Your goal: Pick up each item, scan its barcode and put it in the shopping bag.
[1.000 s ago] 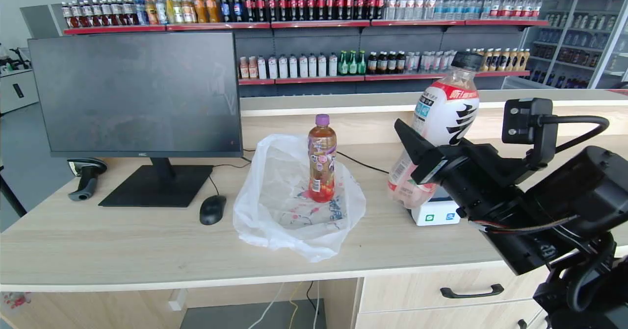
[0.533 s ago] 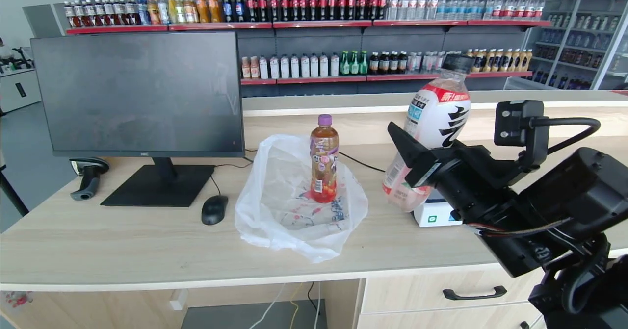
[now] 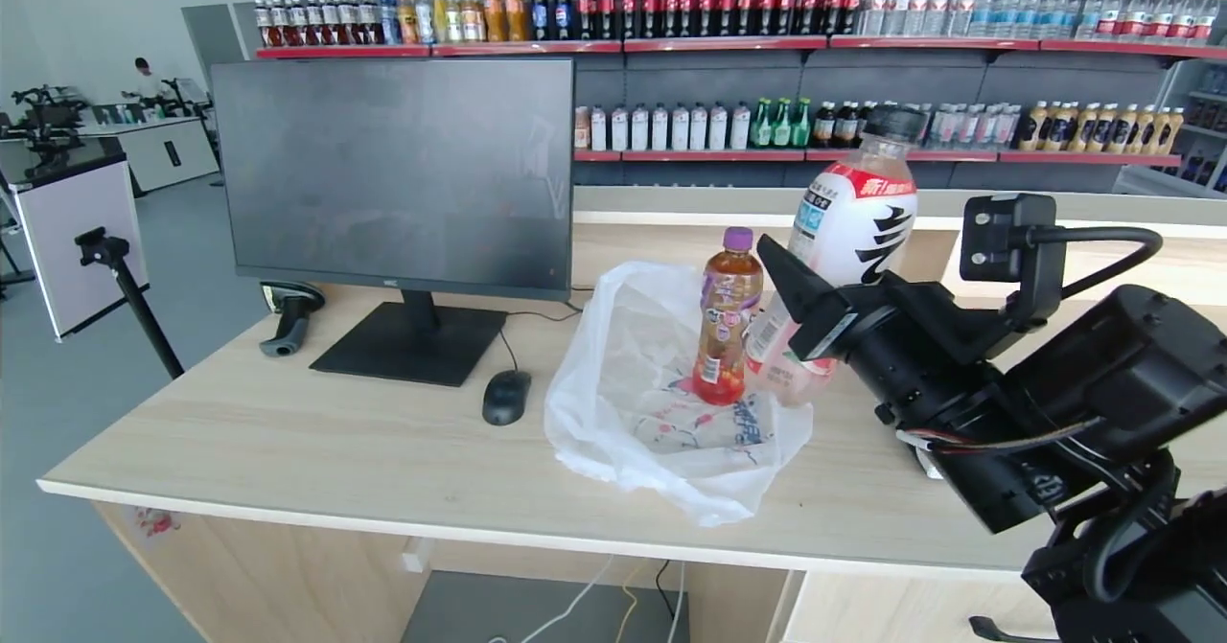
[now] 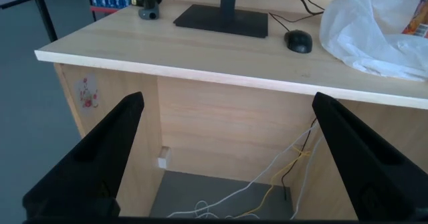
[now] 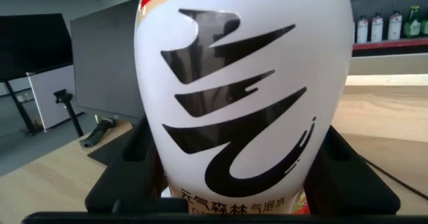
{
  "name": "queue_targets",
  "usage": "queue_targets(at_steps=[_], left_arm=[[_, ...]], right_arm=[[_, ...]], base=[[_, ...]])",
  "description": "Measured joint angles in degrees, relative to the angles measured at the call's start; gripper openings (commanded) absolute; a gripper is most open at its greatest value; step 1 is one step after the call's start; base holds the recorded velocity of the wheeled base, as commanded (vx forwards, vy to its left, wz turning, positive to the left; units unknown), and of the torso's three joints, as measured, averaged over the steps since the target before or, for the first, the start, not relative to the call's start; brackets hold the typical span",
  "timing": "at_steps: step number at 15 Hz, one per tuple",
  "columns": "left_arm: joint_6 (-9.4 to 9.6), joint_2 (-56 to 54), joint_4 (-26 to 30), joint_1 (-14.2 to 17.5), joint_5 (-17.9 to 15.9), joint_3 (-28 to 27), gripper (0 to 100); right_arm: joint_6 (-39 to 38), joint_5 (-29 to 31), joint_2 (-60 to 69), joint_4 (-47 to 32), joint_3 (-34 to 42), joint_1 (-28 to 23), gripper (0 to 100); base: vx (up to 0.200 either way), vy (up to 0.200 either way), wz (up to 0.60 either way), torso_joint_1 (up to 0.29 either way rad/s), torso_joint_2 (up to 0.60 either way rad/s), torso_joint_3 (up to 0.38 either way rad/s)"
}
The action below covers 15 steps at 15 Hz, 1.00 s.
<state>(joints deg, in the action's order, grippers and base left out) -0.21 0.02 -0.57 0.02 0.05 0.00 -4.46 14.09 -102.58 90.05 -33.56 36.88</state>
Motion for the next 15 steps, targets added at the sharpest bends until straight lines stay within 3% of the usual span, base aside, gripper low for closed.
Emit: queue_targets(at_steps=[15], left_arm=[[0.23,0.0,-0.3,0.0,0.0,0.0,100]], right_arm=[[-1.0,0.0,-13.6,-0.1,-7.6,0.0,0]], base=[[0.000,0.000,0.00,0.000,0.00,0.000]])
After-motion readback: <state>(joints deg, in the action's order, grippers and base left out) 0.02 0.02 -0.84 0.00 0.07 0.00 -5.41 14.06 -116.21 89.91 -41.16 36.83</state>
